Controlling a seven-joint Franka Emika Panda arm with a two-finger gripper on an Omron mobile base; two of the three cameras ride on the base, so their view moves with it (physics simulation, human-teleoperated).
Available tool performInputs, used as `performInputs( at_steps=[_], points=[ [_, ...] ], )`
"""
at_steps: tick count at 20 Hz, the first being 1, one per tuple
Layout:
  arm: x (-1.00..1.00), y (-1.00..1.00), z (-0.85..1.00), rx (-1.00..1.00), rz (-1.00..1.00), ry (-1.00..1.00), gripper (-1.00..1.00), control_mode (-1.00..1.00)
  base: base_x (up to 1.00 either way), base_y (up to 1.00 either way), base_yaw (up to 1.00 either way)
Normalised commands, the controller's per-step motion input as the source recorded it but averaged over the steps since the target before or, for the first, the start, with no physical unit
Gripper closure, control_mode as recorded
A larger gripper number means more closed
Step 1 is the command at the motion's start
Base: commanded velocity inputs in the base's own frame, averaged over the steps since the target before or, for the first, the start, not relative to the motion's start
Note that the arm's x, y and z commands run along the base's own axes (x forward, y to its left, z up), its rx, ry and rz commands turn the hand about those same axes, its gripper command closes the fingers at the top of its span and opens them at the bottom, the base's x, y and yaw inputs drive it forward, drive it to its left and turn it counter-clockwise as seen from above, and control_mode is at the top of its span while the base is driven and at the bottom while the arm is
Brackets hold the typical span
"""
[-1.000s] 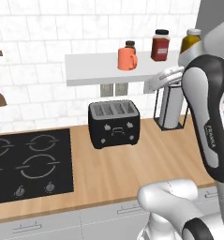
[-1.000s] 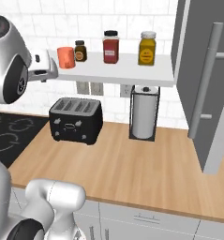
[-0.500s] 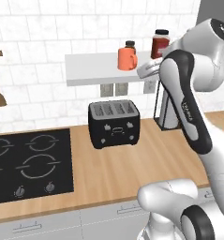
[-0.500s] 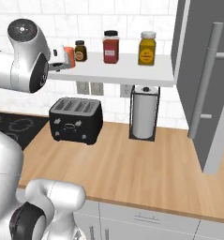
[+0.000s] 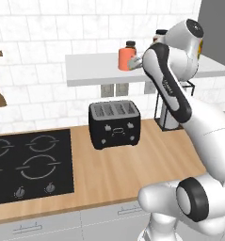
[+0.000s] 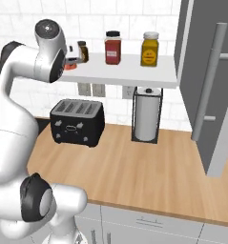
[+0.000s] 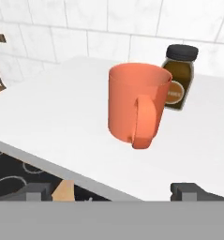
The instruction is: Gather all objects into one cabinet and sort the glasses and bowls to opposite sides.
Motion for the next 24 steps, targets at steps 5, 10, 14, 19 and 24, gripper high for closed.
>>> performInputs(
  at_steps=[5,10,14,19,24],
  points=[
    [0.63,0.0,0.0,0.0,0.0,0.04,-1.0,-1.0,0.0,0.0,0.0],
    [0.39,0.0,0.0,0.0,0.0,0.04,-1.0,-1.0,0.0,0.0,0.0],
    [0.2,0.0,0.0,0.0,0.0,0.01,-1.0,-1.0,0.0,0.0,0.0],
    [0.08,0.0,-0.06,0.0,0.0,0.0,-1.0,-1.0,0.0,0.0,0.0],
    [0.0,0.0,-0.14,0.0,0.0,0.0,-1.0,-1.0,0.0,0.0,0.0]
  ],
)
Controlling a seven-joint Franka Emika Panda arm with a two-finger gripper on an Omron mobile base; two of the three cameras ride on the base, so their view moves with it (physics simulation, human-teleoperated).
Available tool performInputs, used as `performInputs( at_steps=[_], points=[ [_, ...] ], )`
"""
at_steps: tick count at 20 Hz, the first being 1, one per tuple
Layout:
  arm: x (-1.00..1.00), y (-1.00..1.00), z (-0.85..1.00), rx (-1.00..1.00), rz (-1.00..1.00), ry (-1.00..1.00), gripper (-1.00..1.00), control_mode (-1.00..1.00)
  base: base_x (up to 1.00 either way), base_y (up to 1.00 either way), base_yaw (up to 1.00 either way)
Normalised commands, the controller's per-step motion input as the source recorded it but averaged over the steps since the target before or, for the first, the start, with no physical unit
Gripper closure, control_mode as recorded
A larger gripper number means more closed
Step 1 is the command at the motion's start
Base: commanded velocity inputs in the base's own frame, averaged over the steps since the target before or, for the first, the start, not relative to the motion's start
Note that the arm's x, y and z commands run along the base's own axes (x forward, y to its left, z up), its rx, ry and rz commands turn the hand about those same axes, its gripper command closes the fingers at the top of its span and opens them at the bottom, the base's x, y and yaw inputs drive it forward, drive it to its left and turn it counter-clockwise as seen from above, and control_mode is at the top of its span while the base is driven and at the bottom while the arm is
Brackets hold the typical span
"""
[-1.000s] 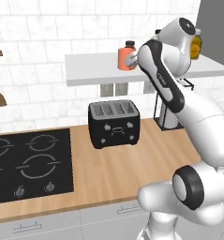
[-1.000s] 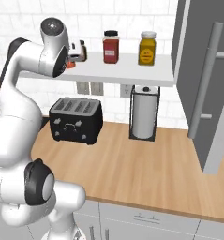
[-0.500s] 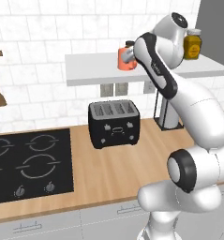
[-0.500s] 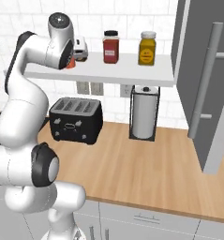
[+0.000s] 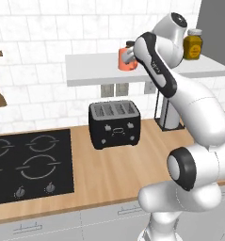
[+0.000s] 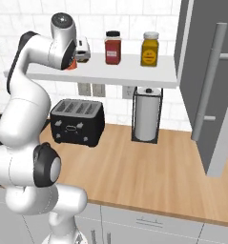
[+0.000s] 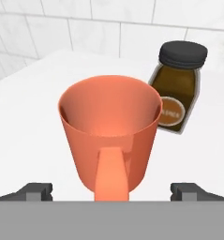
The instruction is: Gather all objects into one cabinet and sort the glasses and bowls to opposite sides.
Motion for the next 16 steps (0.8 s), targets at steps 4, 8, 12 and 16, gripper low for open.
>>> performInputs(
  at_steps=[4,8,12,16],
  points=[
    [0.0,0.0,-0.13,0.0,0.0,0.0,-1.0,-1.0,0.0,0.0,0.0],
    [0.06,0.0,0.0,0.0,0.0,0.0,-1.0,-1.0,0.0,0.0,0.0],
    [0.25,0.01,0.0,0.0,0.0,0.0,-1.0,-1.0,0.0,0.0,0.0],
    [0.23,0.01,0.0,0.0,0.0,0.0,-1.0,-1.0,0.0,0.0,0.0]
  ],
)
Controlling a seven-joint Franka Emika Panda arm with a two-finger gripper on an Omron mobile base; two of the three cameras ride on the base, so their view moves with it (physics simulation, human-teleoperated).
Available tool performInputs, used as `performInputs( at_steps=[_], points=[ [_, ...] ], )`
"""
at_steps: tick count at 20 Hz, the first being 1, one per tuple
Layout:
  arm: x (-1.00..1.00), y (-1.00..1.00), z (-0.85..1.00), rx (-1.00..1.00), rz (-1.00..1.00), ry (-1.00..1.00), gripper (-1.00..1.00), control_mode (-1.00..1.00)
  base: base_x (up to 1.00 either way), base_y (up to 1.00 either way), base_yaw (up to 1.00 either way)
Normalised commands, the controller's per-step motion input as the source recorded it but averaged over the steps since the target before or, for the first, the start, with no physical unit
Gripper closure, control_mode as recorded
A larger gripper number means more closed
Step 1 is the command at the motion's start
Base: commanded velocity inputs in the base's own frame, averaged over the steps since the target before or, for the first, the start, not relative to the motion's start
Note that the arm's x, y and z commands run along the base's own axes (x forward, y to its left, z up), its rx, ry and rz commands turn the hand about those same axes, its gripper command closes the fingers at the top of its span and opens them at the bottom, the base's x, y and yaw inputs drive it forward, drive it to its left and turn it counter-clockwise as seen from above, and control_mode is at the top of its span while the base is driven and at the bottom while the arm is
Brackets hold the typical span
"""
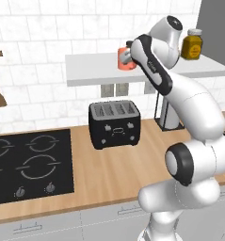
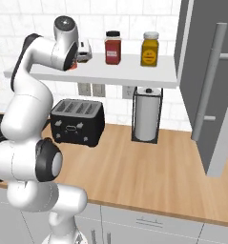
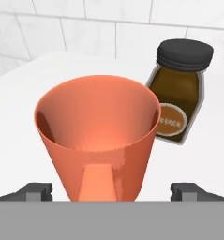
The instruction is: Gather all objects into one cabinet and sort the glasses and bowls to opposite sides.
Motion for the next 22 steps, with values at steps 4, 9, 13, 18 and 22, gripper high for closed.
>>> performInputs(
  at_steps=[4,9,13,18,22],
  points=[
    [0.03,0.0,0.0,0.0,0.0,0.0,-1.0,-1.0,0.0,0.0,0.0],
    [0.0,0.0,0.0,0.0,0.0,0.0,1.0,-1.0,0.0,0.0,0.0],
    [0.0,0.0,0.0,0.0,0.0,0.0,1.0,-1.0,0.0,0.0,0.0],
    [-0.15,0.0,0.0,0.0,-0.02,-0.01,1.0,-1.0,0.0,0.0,0.0],
    [-0.62,0.0,0.06,0.0,-0.1,-0.05,1.0,-1.0,0.0,0.0,0.0]
  ],
)
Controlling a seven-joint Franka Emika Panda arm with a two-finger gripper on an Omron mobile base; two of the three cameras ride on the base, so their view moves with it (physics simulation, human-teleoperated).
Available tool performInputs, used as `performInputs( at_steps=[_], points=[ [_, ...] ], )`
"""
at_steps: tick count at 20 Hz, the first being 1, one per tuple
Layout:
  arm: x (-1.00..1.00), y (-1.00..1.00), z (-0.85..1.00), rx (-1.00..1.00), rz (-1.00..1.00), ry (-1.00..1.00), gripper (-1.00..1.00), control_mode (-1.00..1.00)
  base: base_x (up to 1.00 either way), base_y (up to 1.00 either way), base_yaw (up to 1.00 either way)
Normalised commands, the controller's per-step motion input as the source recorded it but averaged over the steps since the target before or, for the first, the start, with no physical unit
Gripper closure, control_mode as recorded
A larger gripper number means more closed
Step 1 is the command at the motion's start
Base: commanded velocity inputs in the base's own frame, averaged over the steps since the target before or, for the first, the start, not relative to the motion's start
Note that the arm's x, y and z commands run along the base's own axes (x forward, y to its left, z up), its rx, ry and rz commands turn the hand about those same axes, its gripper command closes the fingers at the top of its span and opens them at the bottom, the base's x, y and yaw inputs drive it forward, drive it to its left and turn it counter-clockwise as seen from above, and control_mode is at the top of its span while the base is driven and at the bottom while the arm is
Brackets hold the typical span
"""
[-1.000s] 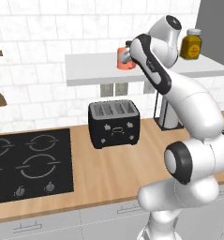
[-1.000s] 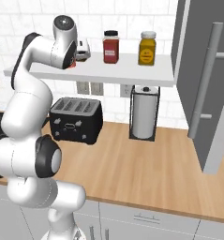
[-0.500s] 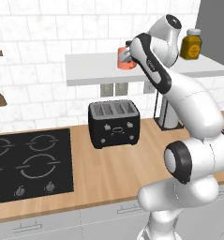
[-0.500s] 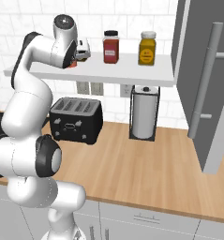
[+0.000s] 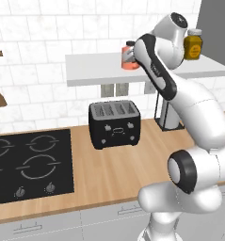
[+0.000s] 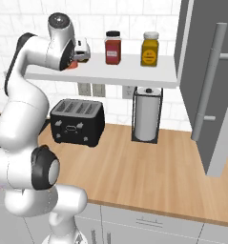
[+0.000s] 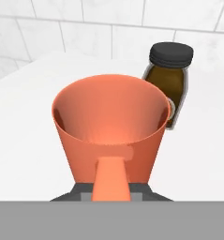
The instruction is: Gather all objects into one cabinet and sort the glasses and bowls to opposite sides.
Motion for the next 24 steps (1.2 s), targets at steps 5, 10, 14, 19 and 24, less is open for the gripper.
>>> performInputs(
  at_steps=[5,10,14,19,24],
  points=[
    [-0.97,0.0,0.14,0.0,-0.16,-0.01,1.0,-1.0,0.0,0.0,0.0],
    [-1.0,0.0,0.23,0.0,-0.17,-0.01,1.0,-1.0,0.0,0.0,0.0],
    [-0.97,-0.03,0.27,0.0,-0.06,0.0,1.0,-1.0,0.0,0.0,0.0],
    [-0.75,-0.1,0.1,0.0,0.0,0.0,1.0,-1.0,0.0,0.0,0.0],
    [-0.6,-0.11,0.0,0.0,0.0,0.02,1.0,-1.0,0.0,0.0,0.0]
  ],
)
